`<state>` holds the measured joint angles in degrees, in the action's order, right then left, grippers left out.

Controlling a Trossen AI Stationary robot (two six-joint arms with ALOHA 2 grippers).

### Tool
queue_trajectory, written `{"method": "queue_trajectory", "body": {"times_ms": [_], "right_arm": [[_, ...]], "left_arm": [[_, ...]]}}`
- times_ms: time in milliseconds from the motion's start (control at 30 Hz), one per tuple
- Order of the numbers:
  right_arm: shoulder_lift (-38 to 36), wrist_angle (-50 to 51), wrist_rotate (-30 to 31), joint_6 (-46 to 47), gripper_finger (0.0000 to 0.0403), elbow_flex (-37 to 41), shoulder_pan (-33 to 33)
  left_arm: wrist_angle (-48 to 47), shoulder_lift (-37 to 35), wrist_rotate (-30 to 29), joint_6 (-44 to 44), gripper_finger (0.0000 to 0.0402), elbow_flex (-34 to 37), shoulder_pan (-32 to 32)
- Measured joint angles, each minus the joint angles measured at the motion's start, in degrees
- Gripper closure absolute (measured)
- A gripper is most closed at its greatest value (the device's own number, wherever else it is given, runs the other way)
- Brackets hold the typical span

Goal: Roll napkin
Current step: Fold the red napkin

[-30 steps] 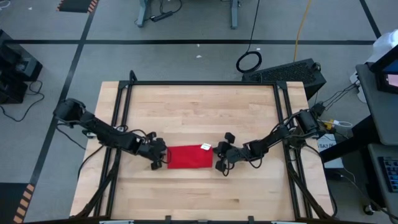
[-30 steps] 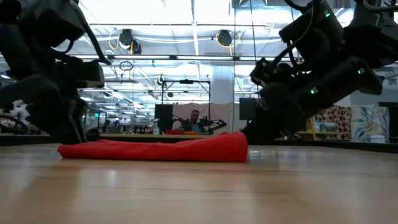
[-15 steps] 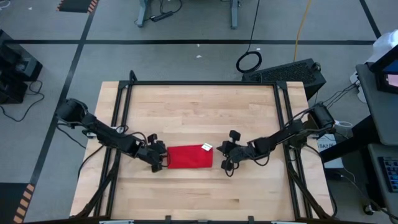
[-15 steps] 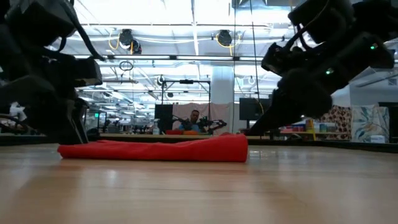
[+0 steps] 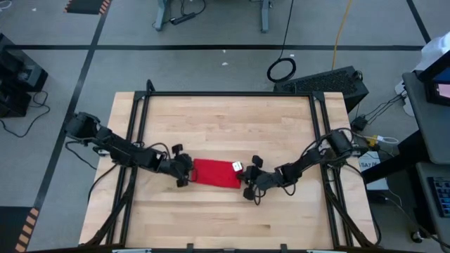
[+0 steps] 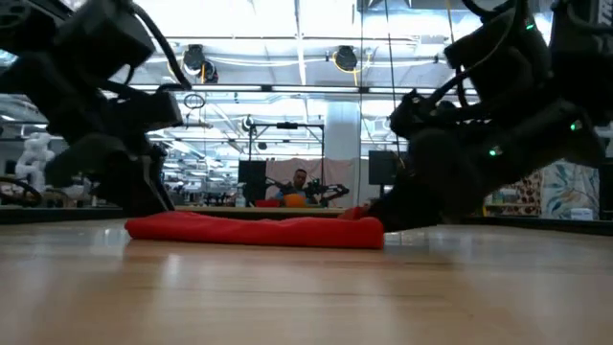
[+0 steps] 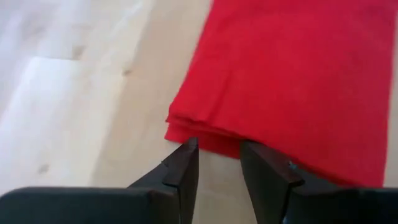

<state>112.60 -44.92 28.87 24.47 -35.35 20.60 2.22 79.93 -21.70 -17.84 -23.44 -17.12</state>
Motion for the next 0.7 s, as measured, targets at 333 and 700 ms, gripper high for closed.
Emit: {"method": "queue_trajectory", "body": {"times_ms": [333,700], "right_arm": [[8.1,-0.9,0.8,6.9,0.0403,-8.2,0.0],[9.3,18.0,2.8,7.6,0.0403,-21.2,0.2]], "left_arm": [[-14.6,-8.1,-0.7,-4.5,0.0279,-3.6,2.8],[-23.1,-16.1,-1.7,-11.6,0.0279,-5.0,-3.3]]}}
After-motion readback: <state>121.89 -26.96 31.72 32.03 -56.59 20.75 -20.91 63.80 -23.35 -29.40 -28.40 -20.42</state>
